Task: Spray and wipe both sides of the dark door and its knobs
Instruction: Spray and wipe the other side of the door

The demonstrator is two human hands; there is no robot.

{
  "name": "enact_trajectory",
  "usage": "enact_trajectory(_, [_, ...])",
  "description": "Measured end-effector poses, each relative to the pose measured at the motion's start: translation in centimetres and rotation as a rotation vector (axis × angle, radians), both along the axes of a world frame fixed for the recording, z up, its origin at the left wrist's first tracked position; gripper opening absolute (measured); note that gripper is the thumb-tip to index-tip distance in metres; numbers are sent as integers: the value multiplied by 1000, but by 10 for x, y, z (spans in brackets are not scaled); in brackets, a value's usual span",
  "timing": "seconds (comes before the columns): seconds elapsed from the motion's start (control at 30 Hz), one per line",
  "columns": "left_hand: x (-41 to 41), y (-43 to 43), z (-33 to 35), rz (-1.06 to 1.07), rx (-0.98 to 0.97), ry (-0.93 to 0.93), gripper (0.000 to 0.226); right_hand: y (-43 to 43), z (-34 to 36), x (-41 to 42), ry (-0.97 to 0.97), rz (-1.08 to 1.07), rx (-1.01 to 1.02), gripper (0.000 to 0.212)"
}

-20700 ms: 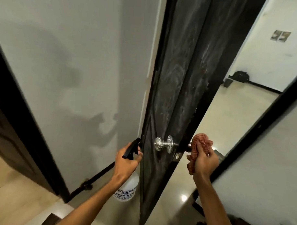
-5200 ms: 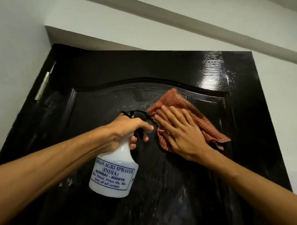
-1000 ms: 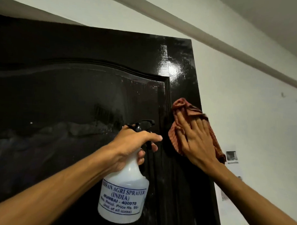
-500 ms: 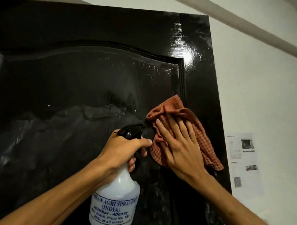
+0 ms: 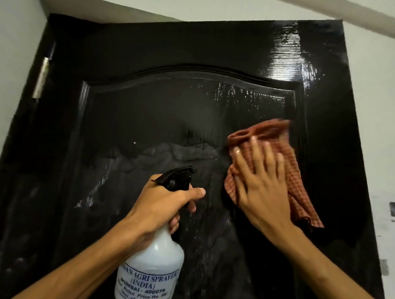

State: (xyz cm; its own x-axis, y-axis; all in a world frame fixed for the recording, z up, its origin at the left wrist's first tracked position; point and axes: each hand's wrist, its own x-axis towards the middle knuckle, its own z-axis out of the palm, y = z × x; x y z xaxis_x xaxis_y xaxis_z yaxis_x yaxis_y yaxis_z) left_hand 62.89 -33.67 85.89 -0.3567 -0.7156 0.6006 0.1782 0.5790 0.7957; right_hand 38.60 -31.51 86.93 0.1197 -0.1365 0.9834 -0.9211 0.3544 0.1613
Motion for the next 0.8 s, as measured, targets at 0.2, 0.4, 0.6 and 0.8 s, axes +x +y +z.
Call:
enact_trajectory(0.2, [28,-16,-3,32,68,26,22,-21,13,23,181,26,121,57])
enact_trajectory(0.4, [64,-42,-3,93,122,86,20,-59,-8,80,467,114,280,56])
enact_trajectory(0.6, [95,-60,1,134,133,132,27,-65,52,96,138,46,31,58])
enact_trajectory(0.8, [135,-73,-7,189,128,154,23,-118,18,157,596,223,366,53])
